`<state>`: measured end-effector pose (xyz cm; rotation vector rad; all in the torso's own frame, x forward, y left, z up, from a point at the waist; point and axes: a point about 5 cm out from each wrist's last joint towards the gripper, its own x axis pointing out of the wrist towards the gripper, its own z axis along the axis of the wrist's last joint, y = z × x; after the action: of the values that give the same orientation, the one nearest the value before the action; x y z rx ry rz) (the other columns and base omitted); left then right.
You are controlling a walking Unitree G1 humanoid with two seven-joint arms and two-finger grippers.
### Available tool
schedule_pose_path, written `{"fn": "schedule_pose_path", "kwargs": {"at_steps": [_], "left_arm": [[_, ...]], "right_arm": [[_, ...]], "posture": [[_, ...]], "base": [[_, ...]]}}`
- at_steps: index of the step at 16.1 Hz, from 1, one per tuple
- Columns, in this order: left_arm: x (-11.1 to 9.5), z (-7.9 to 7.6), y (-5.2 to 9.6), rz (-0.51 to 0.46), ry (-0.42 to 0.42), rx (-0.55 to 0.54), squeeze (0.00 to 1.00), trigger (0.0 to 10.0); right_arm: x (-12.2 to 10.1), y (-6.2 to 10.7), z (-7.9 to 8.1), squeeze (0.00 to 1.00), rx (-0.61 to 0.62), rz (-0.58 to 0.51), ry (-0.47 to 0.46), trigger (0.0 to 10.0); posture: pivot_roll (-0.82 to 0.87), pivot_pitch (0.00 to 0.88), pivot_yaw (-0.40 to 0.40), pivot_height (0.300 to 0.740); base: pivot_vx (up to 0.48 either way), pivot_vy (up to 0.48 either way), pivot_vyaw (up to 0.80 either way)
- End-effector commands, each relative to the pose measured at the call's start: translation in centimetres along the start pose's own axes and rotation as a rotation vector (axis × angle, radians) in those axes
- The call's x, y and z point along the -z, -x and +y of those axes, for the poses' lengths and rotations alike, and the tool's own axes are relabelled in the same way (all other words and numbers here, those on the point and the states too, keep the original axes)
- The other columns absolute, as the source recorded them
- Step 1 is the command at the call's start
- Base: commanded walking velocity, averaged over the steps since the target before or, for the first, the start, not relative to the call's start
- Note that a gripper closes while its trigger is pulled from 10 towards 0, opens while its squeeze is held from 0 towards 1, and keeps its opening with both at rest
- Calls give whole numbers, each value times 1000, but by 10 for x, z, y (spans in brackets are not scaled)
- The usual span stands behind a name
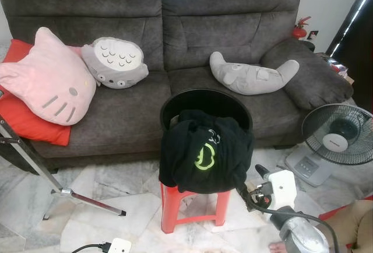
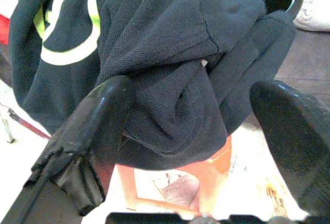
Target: Hang hanger
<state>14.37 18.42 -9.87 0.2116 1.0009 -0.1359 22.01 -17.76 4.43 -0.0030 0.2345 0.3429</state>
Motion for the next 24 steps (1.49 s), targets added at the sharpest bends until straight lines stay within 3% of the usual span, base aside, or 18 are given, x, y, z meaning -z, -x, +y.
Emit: {"fn": "schedule_pose_path", "kwargs": {"at_steps": [1, 2, 3, 4, 7, 8, 9, 24], "left_arm": [[11, -7, 2, 43, -9, 23, 0, 10000], [11, -7, 2, 42, -9, 22, 0, 10000], [11, -7, 2, 42, -10, 23, 0, 10000], [11, -7, 2, 42, -10, 22, 0, 10000], [10, -7, 2, 39, -12, 21, 0, 10000], [10, -7, 2, 39, -12, 20, 0, 10000], [10, -7, 2, 38, -13, 20, 0, 10000], [9, -7, 1, 36, -18, 18, 0, 10000]], "right_arm": [[10, 2, 0, 1000, -15, 35, 7, 10000], [14, 3, -1, 1000, -11, 52, 0, 10000], [19, 4, 1, 627, -40, 80, -10, 10000], [19, 4, 1, 0, -30, 79, 8, 10000], [22, 0, -1, 0, -4, 76, -22, 10000], [22, 0, -1, 0, -3, 75, -26, 7529], [22, -1, -2, 0, 6, 70, -30, 0], [17, -9, -5, 0, 20, 15, -37, 0]], "posture": [[-86, 0, -48, 740], [-86, 0, -48, 740], [-86, 0, -49, 740], [-86, 0, -49, 740], [-84, 0, -50, 740], [-84, 0, -50, 740], [-84, 0, -50, 740], [-85, 0, -43, 740]], "base": [[0, 0, 0], [0, 0, 0], [0, 0, 0], [0, 0, 0], [0, 0, 0], [0, 0, 0], [0, 0, 0], [0, 0, 0]]}}
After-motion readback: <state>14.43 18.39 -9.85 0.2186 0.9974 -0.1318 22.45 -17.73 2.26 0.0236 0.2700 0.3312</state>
